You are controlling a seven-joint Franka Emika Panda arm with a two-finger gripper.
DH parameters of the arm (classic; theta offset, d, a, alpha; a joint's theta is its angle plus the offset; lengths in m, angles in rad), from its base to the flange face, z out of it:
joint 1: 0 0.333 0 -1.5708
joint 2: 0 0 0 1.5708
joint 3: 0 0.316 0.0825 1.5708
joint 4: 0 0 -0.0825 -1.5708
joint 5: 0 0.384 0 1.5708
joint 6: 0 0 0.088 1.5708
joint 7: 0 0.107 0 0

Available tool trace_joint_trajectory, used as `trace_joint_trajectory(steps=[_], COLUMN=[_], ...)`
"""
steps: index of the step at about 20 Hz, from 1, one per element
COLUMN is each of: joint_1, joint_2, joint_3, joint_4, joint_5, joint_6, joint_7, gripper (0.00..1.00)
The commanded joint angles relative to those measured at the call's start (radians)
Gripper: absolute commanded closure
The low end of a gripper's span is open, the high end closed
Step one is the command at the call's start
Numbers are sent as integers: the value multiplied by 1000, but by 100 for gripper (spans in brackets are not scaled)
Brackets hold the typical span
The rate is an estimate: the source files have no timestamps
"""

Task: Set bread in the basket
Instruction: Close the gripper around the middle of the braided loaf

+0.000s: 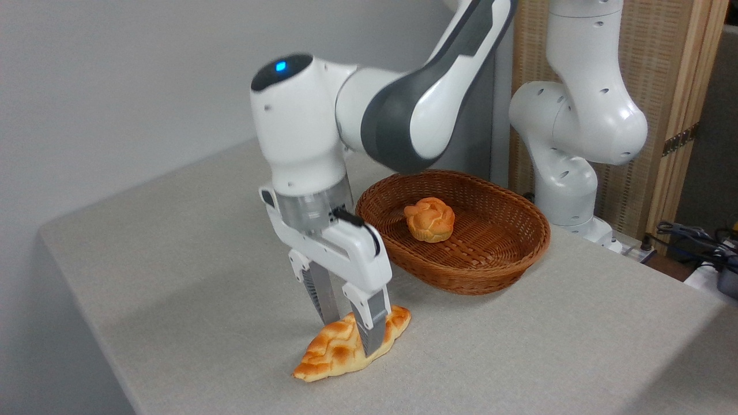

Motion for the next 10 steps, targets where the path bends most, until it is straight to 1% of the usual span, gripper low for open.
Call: trace_joint_trajectory(steps=[1, 2, 3, 4, 5, 7, 10], joint_1=[-8, -7, -7, -7, -7, -7, -7], joint_2=[5, 5, 8, 13, 15, 16, 19], joint_3=[5, 5, 7, 8, 8, 8, 8], joint_4=[-29, -29, -29, -29, -29, -29, -29], joint_5=[14, 14, 14, 14, 14, 14, 13], joint_6=[27, 27, 27, 27, 27, 27, 27], joint_7=[16, 16, 14, 13, 13, 16, 32], gripper=[3, 22, 44, 70, 84, 93, 95])
